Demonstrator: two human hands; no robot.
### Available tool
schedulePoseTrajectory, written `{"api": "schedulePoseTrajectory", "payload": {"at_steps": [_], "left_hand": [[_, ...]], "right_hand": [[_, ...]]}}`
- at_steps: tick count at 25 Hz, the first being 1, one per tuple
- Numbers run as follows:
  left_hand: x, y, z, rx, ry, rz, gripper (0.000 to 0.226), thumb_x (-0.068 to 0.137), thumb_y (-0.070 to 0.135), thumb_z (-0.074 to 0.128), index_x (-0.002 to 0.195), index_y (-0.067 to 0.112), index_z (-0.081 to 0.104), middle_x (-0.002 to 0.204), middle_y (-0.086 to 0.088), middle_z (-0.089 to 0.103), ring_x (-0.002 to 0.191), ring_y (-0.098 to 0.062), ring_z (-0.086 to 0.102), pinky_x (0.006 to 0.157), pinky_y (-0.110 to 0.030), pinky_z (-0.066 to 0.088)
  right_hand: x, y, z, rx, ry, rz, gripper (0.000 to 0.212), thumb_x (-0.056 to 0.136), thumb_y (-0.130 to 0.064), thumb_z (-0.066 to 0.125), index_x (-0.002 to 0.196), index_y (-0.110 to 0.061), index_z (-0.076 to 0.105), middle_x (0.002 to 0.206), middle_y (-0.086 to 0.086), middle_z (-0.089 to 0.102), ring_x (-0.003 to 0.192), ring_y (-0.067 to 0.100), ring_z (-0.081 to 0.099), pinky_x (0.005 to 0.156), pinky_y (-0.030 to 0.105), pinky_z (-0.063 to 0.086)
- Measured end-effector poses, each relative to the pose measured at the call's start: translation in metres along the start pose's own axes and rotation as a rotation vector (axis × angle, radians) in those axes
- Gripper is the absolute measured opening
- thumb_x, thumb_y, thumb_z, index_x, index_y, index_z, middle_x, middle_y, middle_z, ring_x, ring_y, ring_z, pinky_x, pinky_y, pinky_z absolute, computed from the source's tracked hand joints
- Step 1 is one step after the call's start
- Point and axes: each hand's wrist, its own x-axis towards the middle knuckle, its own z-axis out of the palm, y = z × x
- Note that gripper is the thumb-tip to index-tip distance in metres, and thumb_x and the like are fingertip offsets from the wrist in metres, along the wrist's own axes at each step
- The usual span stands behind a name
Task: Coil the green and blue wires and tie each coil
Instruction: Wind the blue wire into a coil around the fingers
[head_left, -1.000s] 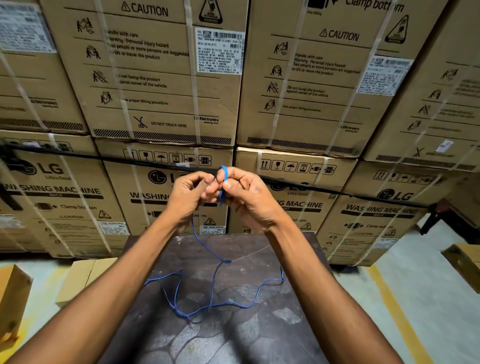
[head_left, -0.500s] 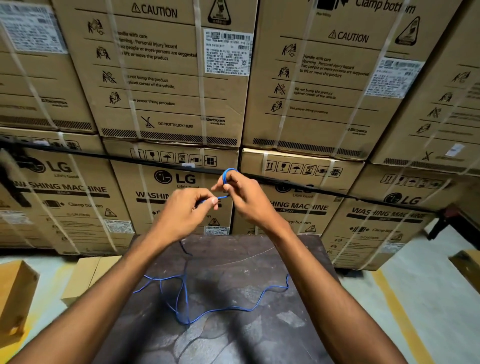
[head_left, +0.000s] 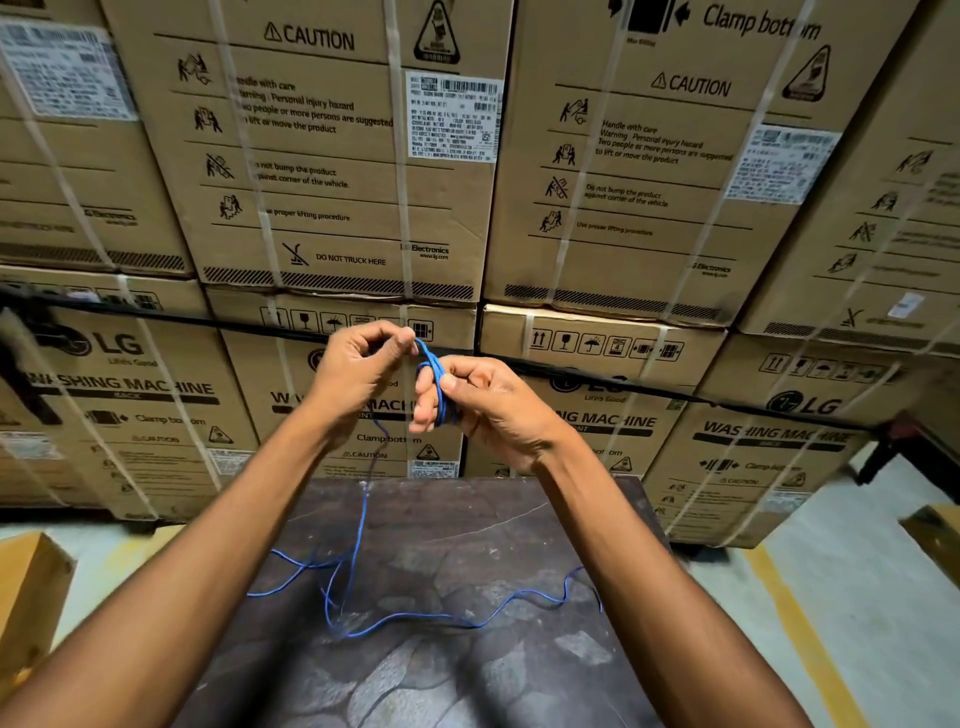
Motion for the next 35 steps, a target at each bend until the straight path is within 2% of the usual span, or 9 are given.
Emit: {"api": "schedulePoseTrajectory", "payload": {"at_steps": [2,7,12,17,21,25,28,31,35], "left_hand": [[-0.008,-0.014,0.011,-0.182,0.014,-0.111,0.021,0.099,0.028,0.059,0.088,0.014,0.070,0.052,0.006,0.052,0.039,-0.004,0.042,0.039,-0.017,0.036],[-0.036,-0.050,0.025,-0.067,-0.033,-0.199,0.026,0.101,0.035,0.055,0.095,0.023,0.077,0.053,0.005,0.038,0.044,-0.006,0.025,0.044,-0.021,0.016],[-0.049,-0.043,0.016,0.287,-0.134,0.005,0.028,0.106,0.024,0.050,0.107,0.017,0.077,0.048,0.008,0.040,0.046,-0.005,0.032,0.047,-0.019,0.024],[-0.047,-0.010,0.000,0.627,-0.312,0.099,0.031,0.098,0.041,0.053,0.105,0.027,0.079,0.050,0.013,0.048,0.049,-0.005,0.037,0.051,-0.025,0.029],[-0.029,0.021,-0.016,0.746,-0.153,0.224,0.011,0.089,0.038,0.071,0.084,0.031,0.079,0.064,0.015,0.067,0.056,-0.006,0.054,0.054,-0.027,0.039],[-0.006,0.035,-0.021,0.498,-0.063,0.242,0.002,0.089,0.013,0.076,0.087,0.014,0.077,0.074,0.003,0.073,0.067,0.000,0.060,0.063,-0.014,0.045],[0.001,0.025,-0.009,0.166,0.035,0.086,0.008,0.092,0.012,0.071,0.084,0.009,0.071,0.064,0.012,0.068,0.055,0.004,0.054,0.054,-0.010,0.040],[-0.005,0.000,0.003,-0.096,0.040,-0.091,0.019,0.095,0.030,0.067,0.080,0.018,0.070,0.057,0.003,0.055,0.047,-0.010,0.041,0.045,-0.018,0.029],[-0.023,-0.034,0.016,-0.047,0.030,-0.194,0.028,0.105,0.029,0.053,0.088,0.023,0.075,0.054,0.007,0.030,0.047,-0.006,0.023,0.045,-0.020,0.015]], "right_hand": [[0.004,-0.005,0.006,0.105,0.068,-0.064,0.026,0.107,0.005,0.036,0.109,0.003,0.062,0.085,0.008,0.072,0.078,0.019,0.072,0.083,0.032,0.060],[0.018,-0.021,0.002,0.073,0.229,-0.222,0.024,0.105,0.005,0.043,0.117,0.001,0.063,0.094,0.007,0.076,0.091,0.020,0.075,0.087,0.031,0.060],[0.028,-0.012,-0.019,-0.475,0.318,-0.261,0.022,0.103,0.007,0.049,0.121,0.013,0.059,0.110,0.024,0.075,0.108,0.027,0.075,0.102,0.036,0.056],[0.023,0.001,-0.015,-0.730,0.330,-0.225,0.023,0.102,0.005,0.052,0.121,0.005,0.064,0.116,0.012,0.076,0.116,0.016,0.072,0.106,0.037,0.054],[0.013,0.011,-0.018,-0.943,0.209,-0.125,0.022,0.101,0.001,0.055,0.121,-0.003,0.066,0.111,0.001,0.075,0.108,0.004,0.070,0.099,0.033,0.056],[0.000,-0.001,-0.013,-0.556,-0.016,0.008,0.022,0.107,0.005,0.043,0.123,0.012,0.057,0.110,0.024,0.073,0.107,0.025,0.071,0.101,0.033,0.054],[-0.003,-0.014,-0.001,-0.303,-0.109,-0.031,0.022,0.106,0.007,0.044,0.123,0.011,0.057,0.103,0.020,0.069,0.095,0.028,0.067,0.095,0.036,0.052],[0.001,-0.013,0.010,-0.067,0.001,-0.113,0.023,0.104,0.005,0.046,0.123,0.008,0.059,0.098,0.012,0.071,0.091,0.023,0.069,0.095,0.035,0.055],[0.016,-0.022,0.007,0.066,0.257,-0.268,0.023,0.104,0.003,0.047,0.122,0.002,0.063,0.100,0.008,0.076,0.096,0.022,0.073,0.097,0.033,0.057]]}}
